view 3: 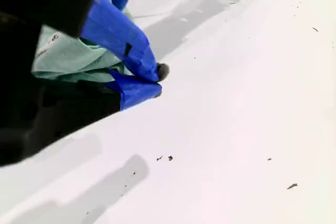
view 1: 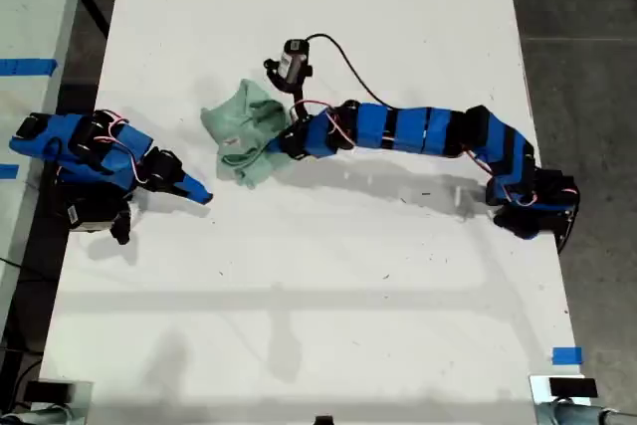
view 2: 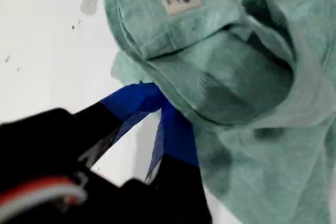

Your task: Fold tshirt

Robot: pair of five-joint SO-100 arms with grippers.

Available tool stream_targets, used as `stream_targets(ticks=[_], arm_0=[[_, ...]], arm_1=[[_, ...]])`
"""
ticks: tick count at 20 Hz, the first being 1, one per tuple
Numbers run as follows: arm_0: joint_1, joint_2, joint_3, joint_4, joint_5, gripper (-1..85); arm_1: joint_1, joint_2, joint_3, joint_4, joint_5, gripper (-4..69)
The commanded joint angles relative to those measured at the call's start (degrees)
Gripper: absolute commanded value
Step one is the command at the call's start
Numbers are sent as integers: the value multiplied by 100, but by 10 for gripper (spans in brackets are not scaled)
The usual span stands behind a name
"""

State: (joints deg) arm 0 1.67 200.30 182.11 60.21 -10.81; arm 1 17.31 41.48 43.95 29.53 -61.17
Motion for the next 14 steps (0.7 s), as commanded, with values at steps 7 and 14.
stream_targets(ticks=[7,14], arm_0=[[9,580,62,-9,-97,1],[-79,580,62,0,-53,1]], arm_1=[[448,114,-457,-3480,1731,-13],[44,694,-431,-2206,993,-13]])
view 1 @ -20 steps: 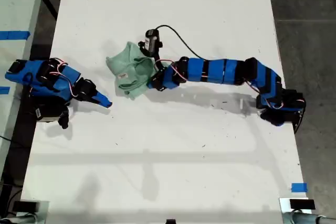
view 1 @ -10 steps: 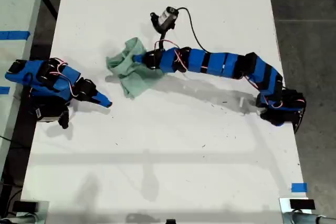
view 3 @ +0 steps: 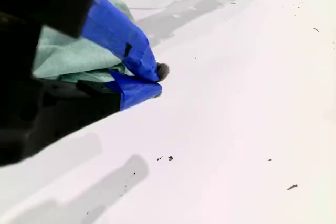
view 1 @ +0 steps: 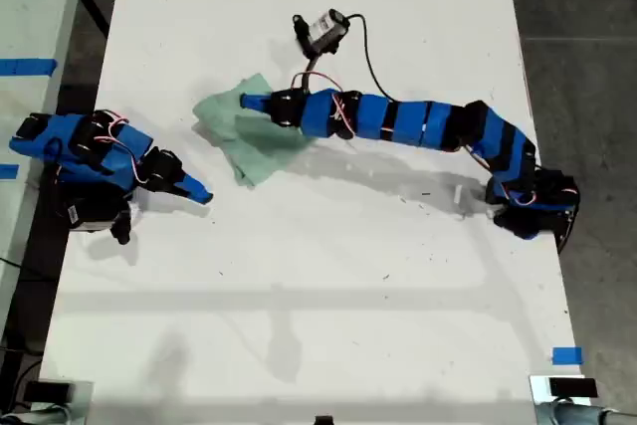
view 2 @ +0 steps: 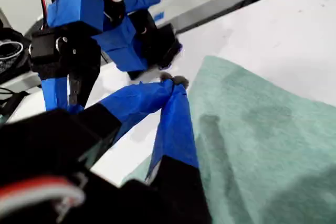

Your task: Fold tshirt

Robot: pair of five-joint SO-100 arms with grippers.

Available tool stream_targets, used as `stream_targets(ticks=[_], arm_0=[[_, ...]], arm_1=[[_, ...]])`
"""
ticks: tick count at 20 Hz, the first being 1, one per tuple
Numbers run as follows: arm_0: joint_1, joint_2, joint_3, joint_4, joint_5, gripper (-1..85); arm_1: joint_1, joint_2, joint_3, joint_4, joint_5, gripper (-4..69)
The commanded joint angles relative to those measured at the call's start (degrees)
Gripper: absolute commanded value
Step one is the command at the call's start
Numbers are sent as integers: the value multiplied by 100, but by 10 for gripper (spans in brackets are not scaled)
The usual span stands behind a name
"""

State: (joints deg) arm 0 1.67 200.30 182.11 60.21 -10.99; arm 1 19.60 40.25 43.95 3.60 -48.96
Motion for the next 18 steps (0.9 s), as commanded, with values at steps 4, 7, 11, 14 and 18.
stream_targets(ticks=[4,7,11,14,18], arm_0=[[-149,580,70,0,-35,23],[-237,580,70,0,-26,93],[-299,580,70,9,9,113],[-264,580,70,9,35,120],[-237,580,70,9,35,120]], arm_1=[[-554,2039,-369,4087,-888,-12],[-879,2830,-9,6425,-914,-12],[-1336,4175,1644,8060,-387,-12],[-1688,5994,4087,7717,229,-12],[-2030,8279,7040,7154,1327,-12]])
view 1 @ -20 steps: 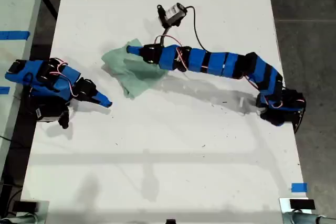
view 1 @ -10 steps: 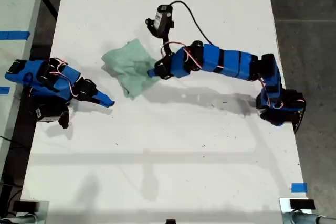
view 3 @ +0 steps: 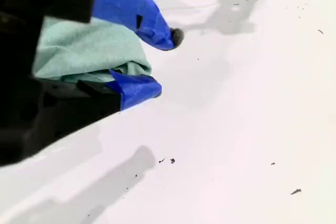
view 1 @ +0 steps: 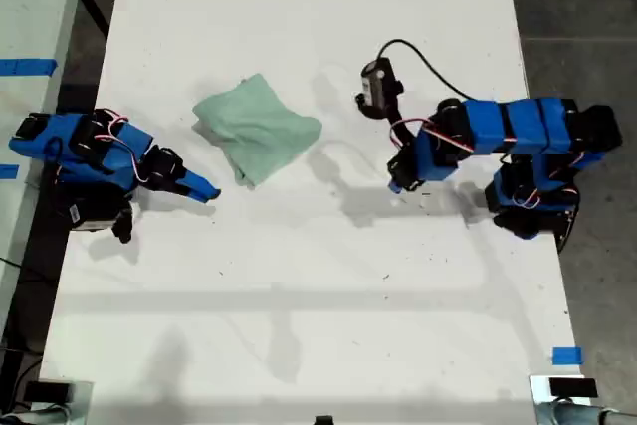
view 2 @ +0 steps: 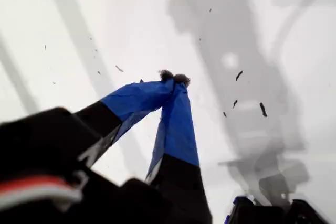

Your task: Fold tshirt

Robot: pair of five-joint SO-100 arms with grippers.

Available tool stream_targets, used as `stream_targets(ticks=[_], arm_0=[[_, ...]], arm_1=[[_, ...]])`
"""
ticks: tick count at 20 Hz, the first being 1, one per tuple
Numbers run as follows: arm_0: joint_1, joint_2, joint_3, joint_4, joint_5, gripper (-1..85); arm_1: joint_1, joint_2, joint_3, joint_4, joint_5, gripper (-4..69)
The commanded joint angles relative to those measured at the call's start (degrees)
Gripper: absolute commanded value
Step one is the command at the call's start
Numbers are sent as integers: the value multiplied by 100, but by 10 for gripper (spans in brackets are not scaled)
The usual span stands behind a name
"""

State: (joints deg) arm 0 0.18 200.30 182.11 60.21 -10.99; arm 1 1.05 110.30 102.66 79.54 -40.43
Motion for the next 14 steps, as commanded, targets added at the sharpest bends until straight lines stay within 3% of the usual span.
stream_targets(ticks=[1,6,8,10,11,12,13,14], arm_0=[[-88,580,70,18,35,120],[-88,580,70,18,35,120],[-88,580,70,18,35,120],[-88,580,70,18,35,121],[-88,580,70,18,35,121],[-88,580,62,18,62,123],[-97,580,62,35,141,123],[-105,580,62,53,202,124]], arm_1=[[-220,1837,1907,-677,765,-12],[-475,4412,5098,-2145,2206,-12],[-501,5432,6117,-2391,2786,-12],[-501,7348,7181,-1942,3278,-12],[-527,8561,7409,-905,3647,-12],[-457,8648,7356,-853,3313,-13],[-387,8578,7356,-844,3516,11],[-325,8613,7356,-844,3533,69]])
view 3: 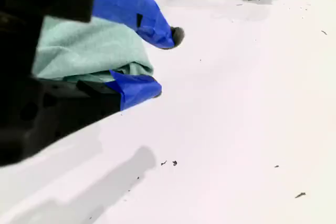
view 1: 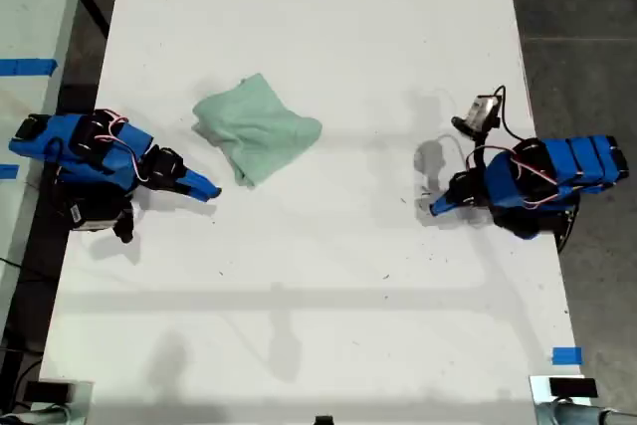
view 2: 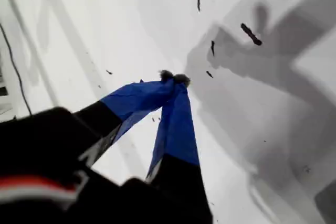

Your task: Fold tshirt

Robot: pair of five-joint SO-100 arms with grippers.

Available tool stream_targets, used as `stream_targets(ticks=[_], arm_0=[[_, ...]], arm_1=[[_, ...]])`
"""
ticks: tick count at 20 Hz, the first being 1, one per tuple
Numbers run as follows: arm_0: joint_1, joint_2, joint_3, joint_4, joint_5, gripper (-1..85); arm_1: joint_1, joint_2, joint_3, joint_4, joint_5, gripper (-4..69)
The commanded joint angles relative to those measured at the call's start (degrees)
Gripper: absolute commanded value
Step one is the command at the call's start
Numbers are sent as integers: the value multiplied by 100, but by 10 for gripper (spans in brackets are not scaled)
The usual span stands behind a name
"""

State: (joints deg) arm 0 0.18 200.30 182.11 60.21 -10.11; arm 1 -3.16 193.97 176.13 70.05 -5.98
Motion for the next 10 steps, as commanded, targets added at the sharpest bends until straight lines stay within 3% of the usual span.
stream_targets(ticks=[1,4,5,10], arm_0=[[-105,580,62,53,114,124],[-105,580,62,53,123,124],[-105,580,62,53,123,124],[-105,580,62,53,132,124]], arm_1=[[114,387,18,70,-475,69],[114,519,26,44,-3331,68],[141,527,18,79,-3902,63],[123,527,18,79,-3858,49]])
